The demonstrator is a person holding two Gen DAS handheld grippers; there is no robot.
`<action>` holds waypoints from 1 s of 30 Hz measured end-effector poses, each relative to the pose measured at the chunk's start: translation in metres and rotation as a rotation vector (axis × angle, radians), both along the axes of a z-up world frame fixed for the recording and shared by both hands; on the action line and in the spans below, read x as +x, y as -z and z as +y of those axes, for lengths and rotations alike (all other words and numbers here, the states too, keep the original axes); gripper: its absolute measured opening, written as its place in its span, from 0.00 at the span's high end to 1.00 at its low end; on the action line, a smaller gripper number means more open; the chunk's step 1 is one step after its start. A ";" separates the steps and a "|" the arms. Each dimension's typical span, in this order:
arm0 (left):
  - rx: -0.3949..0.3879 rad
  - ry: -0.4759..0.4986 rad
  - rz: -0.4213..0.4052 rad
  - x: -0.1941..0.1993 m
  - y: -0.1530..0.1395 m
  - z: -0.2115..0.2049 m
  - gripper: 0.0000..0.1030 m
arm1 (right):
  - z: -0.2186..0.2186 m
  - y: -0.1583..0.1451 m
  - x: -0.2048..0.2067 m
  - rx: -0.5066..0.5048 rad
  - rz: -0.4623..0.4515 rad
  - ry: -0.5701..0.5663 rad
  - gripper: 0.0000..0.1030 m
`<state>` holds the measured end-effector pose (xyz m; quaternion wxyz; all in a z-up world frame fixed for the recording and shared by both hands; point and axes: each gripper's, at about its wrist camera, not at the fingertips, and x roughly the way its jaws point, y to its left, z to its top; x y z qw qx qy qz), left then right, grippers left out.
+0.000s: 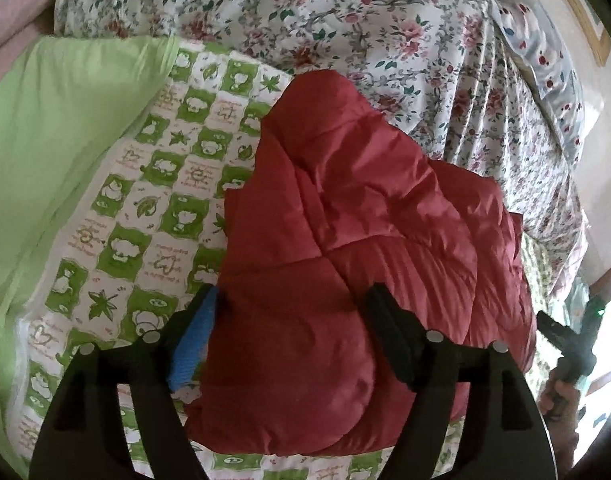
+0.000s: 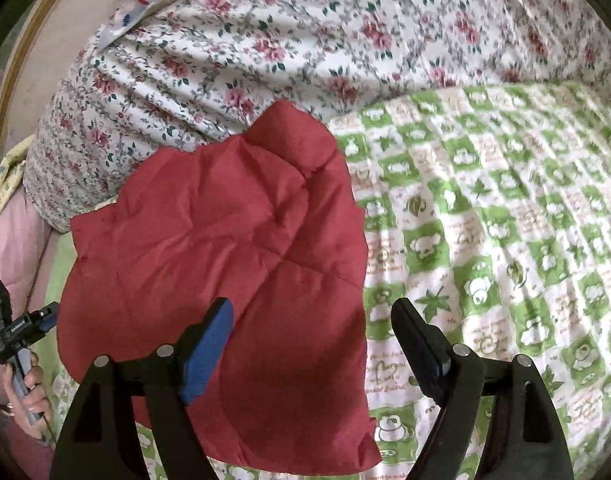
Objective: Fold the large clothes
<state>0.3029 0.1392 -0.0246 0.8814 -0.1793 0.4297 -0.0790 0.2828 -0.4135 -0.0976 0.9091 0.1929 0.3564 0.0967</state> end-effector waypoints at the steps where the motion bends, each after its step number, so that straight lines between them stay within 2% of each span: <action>1: -0.025 0.003 0.006 0.002 0.003 0.003 0.23 | -0.002 0.002 0.002 0.018 0.006 -0.003 0.17; 4: -0.117 0.025 0.039 0.016 0.015 0.013 0.22 | -0.011 0.015 0.013 0.104 0.038 -0.020 0.15; 7: -0.249 0.066 0.097 0.034 0.034 0.022 0.22 | -0.019 0.030 0.031 0.212 0.084 -0.051 0.14; 11: -0.356 0.105 0.134 0.050 0.053 0.021 0.15 | -0.017 0.047 0.049 0.309 0.132 -0.105 0.10; 14: -0.438 0.111 0.167 0.058 0.067 0.015 0.14 | -0.013 0.056 0.055 0.389 0.153 -0.135 0.09; 17: -0.410 0.122 0.138 0.057 0.064 0.010 0.16 | -0.005 0.060 0.055 0.426 0.170 -0.161 0.12; 18: -0.404 0.126 0.132 0.056 0.062 0.008 0.26 | -0.002 0.061 0.055 0.438 0.172 -0.171 0.22; 19: -0.400 0.132 0.124 0.054 0.060 0.006 0.30 | 0.001 0.060 0.053 0.439 0.174 -0.171 0.30; 20: -0.394 0.134 0.117 0.052 0.058 0.005 0.37 | 0.003 0.058 0.051 0.431 0.171 -0.168 0.33; 21: -0.382 0.140 0.106 0.049 0.052 0.003 0.44 | 0.003 0.056 0.049 0.430 0.168 -0.170 0.42; 22: -0.370 0.143 0.096 0.045 0.047 0.002 0.46 | 0.004 0.052 0.045 0.432 0.160 -0.171 0.50; 24: -0.350 0.148 0.079 0.038 0.037 0.003 0.52 | 0.006 0.043 0.036 0.420 0.147 -0.175 0.58; 30: -0.354 0.159 0.040 -0.006 0.009 0.004 0.55 | 0.018 0.012 -0.015 0.371 0.106 -0.200 0.64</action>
